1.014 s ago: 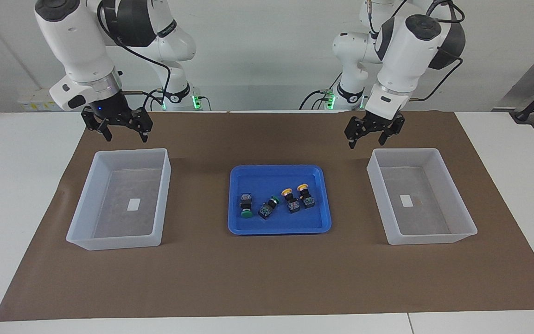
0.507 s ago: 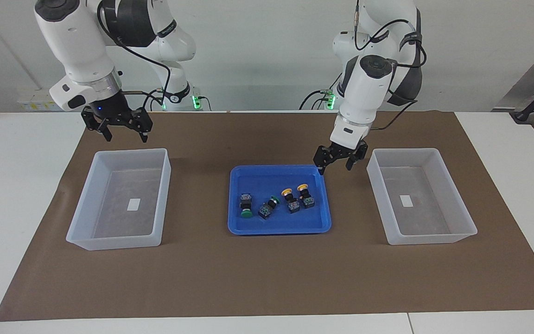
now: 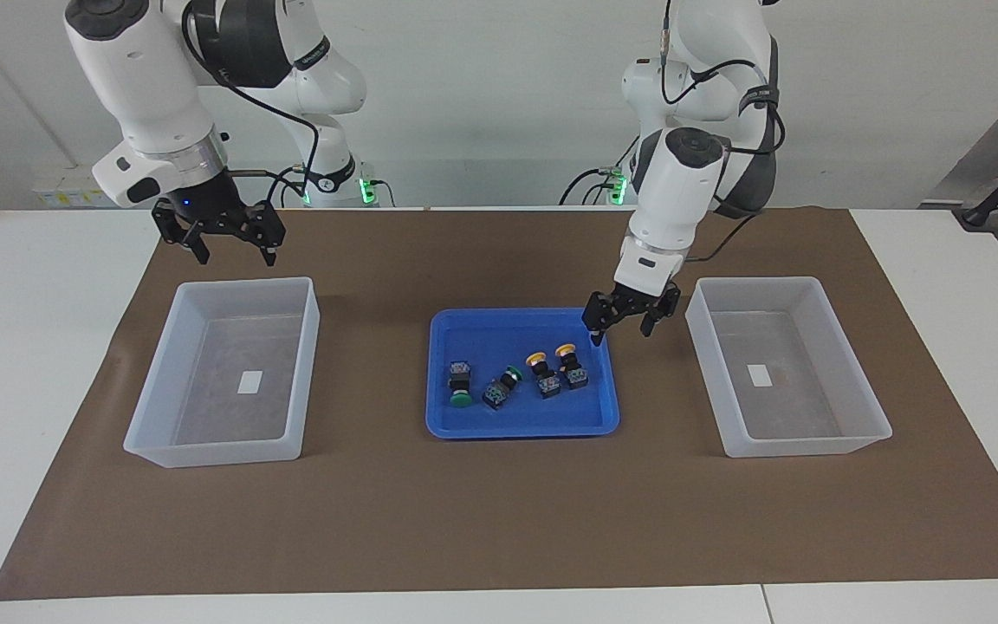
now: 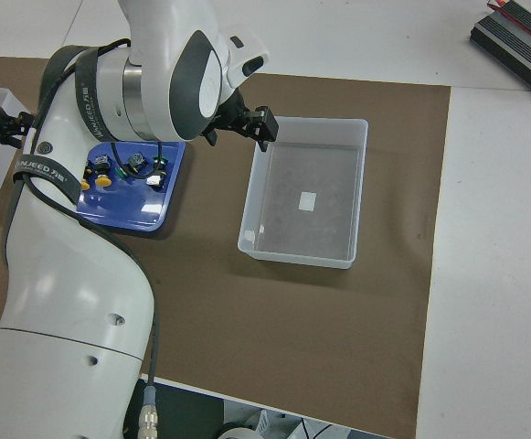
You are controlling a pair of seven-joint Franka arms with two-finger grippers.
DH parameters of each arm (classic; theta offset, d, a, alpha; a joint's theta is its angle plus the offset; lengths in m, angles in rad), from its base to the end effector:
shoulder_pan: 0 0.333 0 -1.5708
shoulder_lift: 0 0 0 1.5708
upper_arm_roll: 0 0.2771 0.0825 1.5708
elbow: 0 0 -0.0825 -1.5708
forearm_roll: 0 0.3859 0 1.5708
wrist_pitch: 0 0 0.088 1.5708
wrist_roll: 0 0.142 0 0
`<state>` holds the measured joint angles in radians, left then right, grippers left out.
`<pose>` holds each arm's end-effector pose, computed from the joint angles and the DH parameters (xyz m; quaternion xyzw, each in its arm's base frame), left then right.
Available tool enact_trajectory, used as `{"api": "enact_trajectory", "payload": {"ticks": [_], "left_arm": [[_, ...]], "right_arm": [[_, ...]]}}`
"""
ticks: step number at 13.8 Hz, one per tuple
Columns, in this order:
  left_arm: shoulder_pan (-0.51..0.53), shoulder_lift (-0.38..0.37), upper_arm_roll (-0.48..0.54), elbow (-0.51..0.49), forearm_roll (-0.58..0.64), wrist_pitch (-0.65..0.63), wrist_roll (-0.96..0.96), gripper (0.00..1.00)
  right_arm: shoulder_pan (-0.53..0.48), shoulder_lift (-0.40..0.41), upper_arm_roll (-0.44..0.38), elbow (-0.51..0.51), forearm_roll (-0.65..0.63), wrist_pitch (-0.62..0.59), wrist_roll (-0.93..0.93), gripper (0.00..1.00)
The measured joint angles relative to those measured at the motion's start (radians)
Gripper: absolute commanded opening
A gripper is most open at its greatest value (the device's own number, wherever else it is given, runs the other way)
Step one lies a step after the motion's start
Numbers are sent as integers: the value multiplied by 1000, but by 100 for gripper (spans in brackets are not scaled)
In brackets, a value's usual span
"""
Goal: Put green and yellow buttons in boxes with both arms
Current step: 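Reach the left gripper over the blue tray toward a yellow button, then grasp a yellow button in the tray with the left gripper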
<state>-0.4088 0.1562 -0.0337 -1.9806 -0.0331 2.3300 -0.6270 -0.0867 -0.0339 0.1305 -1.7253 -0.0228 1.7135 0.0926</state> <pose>0.5491 -0.2615 0.3342 0.9899 0.1023 0.0750 0.0626 0.5568 0.0222 0.5081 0.9996 -0.0229 0.0118 0.0127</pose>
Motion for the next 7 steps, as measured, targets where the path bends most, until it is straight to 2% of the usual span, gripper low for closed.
{"api": "enact_trajectory", "payload": {"ticks": [2,7], "left_arm": [[-31,56,0,-4,0,38,-23,100],[-64,140,0,-6,0,104,-45,100]], "right_arm": [[0,0,0,0,0,0,0,100],[0,0,0,0,0,0,0,100]]}}
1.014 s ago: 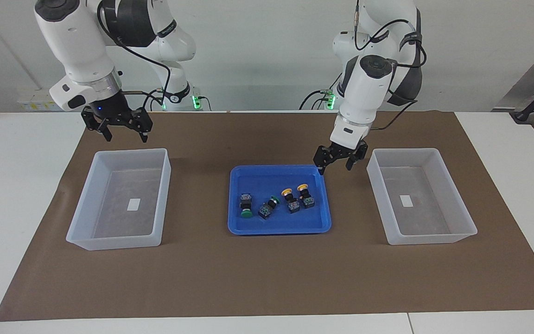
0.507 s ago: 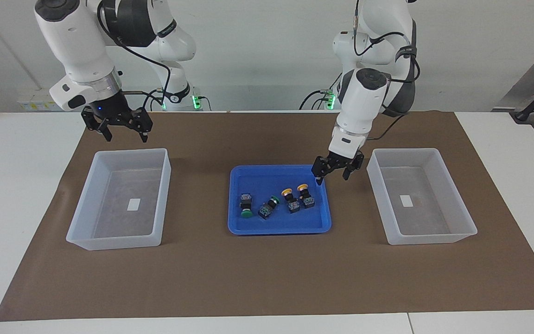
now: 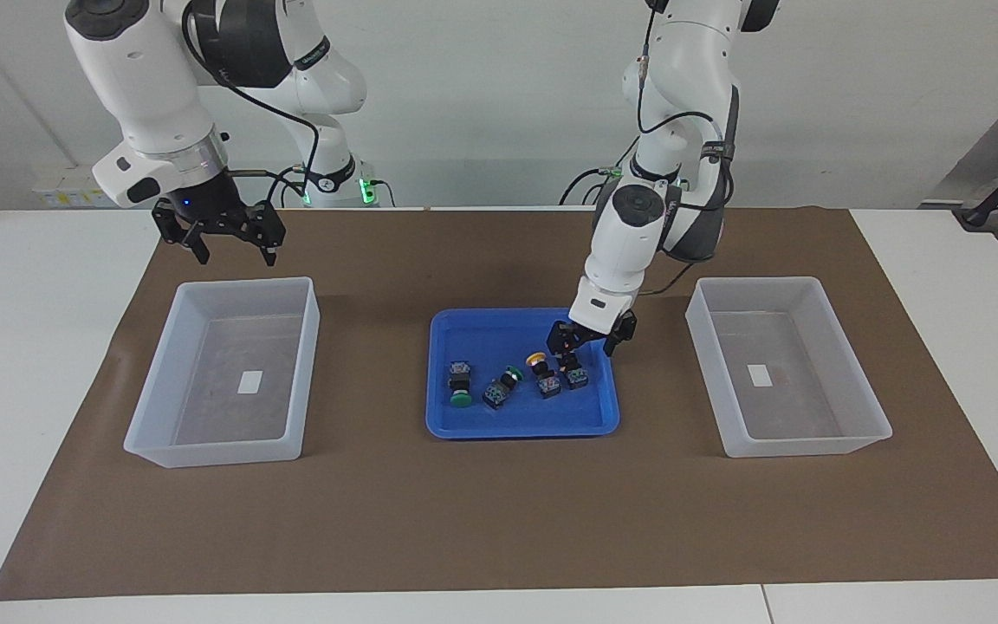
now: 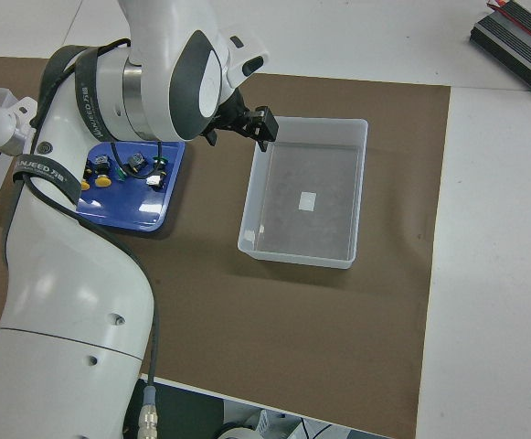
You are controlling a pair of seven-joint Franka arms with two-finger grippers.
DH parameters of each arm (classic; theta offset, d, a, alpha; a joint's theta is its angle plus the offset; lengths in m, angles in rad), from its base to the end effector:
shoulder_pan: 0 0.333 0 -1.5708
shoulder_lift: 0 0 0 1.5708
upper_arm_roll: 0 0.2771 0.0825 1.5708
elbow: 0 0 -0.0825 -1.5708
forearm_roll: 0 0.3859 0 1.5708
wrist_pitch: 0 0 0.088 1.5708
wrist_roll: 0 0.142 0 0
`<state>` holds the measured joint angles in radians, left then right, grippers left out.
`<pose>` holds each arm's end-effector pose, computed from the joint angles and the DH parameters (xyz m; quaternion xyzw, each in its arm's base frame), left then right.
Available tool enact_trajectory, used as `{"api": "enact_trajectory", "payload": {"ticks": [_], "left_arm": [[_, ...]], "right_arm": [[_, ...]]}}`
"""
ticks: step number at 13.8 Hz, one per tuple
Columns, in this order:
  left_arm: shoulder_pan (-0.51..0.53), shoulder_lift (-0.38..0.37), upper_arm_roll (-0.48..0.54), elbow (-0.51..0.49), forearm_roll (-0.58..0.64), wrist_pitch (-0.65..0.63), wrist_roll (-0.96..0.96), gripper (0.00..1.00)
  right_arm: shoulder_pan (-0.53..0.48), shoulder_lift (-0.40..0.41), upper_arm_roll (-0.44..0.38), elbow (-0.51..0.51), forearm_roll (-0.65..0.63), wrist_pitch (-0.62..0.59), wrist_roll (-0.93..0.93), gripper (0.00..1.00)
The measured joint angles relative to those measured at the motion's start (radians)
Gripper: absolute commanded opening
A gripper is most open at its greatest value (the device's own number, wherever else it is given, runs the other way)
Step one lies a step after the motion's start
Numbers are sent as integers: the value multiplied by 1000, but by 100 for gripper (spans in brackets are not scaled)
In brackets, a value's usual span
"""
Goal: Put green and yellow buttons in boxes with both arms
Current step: 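Grasp a yellow button in the tray with the left gripper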
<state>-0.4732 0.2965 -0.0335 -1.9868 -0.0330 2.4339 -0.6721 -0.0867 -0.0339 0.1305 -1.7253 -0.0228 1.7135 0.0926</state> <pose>0.5366 -0.2986 0.2570 0.9925 0.0951 0.0534 0.0555 0.5568 0.0222 0.5081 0.9996 -0.0229 0.0118 0.0127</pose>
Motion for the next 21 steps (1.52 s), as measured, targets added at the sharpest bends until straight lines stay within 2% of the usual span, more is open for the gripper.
{"api": "enact_trajectory", "payload": {"ticks": [12,14,16,18,21], "left_arm": [[-19,32,1,-9,0,34,-41,100],[-20,32,1,-12,0,45,-45,81],[-21,32,1,-20,0,58,-46,70],[-21,32,1,-30,0,65,-47,63],[-21,34,1,-40,0,67,-47,38]], "right_arm": [[0,0,0,0,0,0,0,100],[1,0,0,0,0,0,0,100],[3,0,3,0,0,0,0,100],[3,0,4,0,0,0,0,100],[7,0,5,0,0,0,0,100]]}}
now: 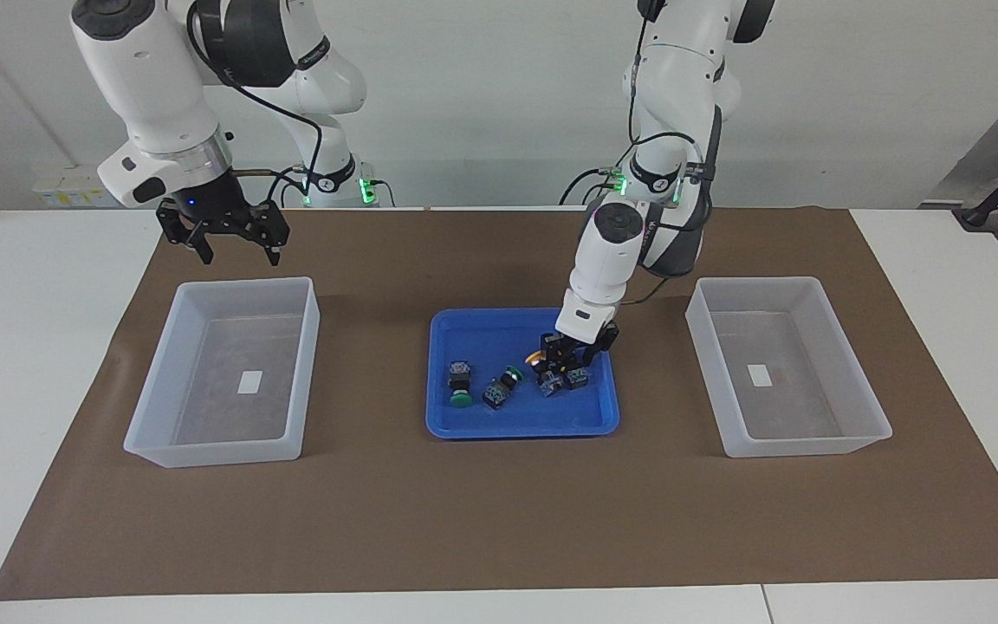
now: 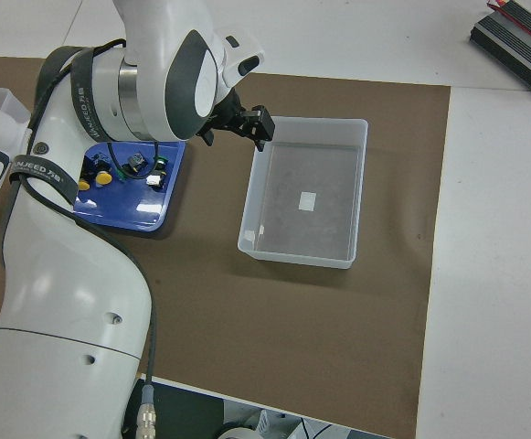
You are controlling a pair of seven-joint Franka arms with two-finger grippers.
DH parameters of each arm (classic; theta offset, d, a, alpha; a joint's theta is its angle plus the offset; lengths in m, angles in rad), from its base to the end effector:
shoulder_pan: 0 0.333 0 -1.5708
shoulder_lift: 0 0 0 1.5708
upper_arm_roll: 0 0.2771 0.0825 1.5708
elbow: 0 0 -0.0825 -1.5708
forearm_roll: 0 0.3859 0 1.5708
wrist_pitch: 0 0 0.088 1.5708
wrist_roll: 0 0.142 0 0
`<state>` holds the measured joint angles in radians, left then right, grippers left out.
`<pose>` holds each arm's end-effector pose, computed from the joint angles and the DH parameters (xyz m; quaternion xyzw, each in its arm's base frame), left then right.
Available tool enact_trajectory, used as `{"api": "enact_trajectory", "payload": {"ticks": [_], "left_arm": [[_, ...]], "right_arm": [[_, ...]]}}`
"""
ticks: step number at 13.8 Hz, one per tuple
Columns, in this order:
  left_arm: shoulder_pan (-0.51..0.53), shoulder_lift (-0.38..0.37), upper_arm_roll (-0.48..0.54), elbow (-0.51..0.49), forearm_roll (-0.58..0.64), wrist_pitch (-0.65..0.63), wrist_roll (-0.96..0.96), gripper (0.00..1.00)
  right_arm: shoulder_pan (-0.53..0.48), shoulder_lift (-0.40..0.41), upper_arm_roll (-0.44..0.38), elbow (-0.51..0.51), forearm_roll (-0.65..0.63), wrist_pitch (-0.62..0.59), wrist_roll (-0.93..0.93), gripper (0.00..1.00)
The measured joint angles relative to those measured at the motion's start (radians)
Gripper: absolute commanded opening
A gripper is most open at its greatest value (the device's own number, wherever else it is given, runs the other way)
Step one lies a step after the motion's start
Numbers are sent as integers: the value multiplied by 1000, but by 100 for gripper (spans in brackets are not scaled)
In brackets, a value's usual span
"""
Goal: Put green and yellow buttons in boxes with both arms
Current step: 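Grasp a yellow button in the tray with the left gripper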
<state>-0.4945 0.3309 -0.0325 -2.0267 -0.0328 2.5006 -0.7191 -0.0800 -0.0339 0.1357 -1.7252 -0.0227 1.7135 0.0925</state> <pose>0.5238 -0.3054 0.2254 0.9913 0.1092 0.0487 0.0546 0.5565 0.0289 0.5081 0.9997 -0.0169 0.0119 0.0127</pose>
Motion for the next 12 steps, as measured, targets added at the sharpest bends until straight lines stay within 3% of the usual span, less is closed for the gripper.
{"api": "enact_trajectory", "payload": {"ticks": [4,12], "left_arm": [[0,-2,3,-2,0,1,0,0],[1,-3,11,23,0,-25,0,0]], "right_arm": [[3,0,2,0,0,2,0,100],[79,14,4,-9,1,105,102,100]]}}
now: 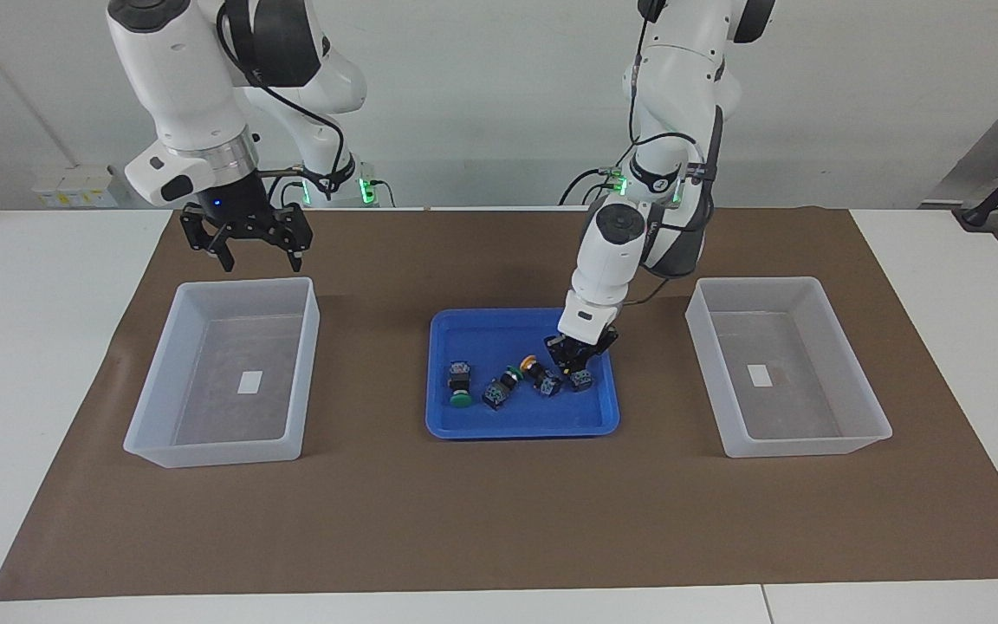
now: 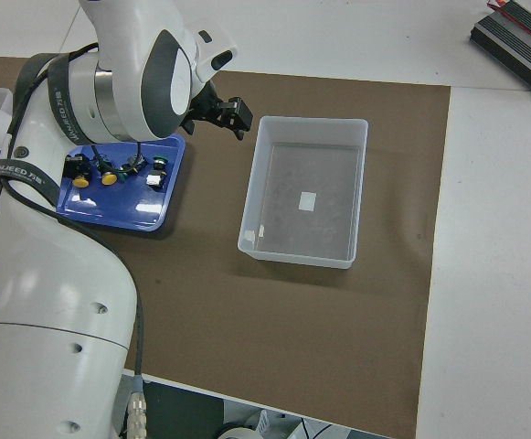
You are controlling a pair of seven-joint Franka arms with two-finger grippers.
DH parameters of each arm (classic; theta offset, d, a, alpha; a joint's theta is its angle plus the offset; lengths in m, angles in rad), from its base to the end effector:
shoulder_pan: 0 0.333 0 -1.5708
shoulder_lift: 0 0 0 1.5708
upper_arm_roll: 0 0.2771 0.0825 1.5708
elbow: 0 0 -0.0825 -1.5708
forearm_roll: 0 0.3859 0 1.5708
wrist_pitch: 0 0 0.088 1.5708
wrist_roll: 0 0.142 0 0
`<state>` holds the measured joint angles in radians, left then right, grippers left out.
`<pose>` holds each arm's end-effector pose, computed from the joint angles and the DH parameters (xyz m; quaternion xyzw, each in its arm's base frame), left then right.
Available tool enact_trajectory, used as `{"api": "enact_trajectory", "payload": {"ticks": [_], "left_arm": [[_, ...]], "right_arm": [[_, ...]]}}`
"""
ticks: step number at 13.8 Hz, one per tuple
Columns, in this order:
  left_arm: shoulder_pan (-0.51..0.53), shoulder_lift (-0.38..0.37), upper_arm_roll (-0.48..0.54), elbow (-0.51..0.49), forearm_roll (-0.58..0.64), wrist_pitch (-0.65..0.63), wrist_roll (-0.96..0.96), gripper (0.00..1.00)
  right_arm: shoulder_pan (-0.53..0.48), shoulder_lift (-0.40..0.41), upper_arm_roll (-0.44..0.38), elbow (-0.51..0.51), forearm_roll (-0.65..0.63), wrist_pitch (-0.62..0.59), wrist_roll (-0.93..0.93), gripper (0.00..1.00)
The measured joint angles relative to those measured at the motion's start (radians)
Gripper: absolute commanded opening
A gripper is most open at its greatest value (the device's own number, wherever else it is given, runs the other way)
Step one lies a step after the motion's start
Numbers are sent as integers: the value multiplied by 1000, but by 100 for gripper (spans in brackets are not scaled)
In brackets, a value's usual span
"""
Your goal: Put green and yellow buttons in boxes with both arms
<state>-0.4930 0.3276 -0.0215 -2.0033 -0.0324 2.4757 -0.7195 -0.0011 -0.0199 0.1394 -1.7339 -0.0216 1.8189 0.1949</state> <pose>0.5320 -0.3014 0.2350 0.9907 0.1148 0.0507 0.0535 0.5679 0.0770 0.5062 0.9982 -0.0261 0.0536 0.0031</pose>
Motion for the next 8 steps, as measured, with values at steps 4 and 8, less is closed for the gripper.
{"api": "enact_trajectory", "payload": {"ticks": [4,8], "left_arm": [[25,-26,21,113,0,-134,1,0],[99,-80,24,167,1,-238,80,0]], "right_arm": [[55,58,0,-20,0,119,91,100],[131,160,1,-22,0,256,186,100]]}}
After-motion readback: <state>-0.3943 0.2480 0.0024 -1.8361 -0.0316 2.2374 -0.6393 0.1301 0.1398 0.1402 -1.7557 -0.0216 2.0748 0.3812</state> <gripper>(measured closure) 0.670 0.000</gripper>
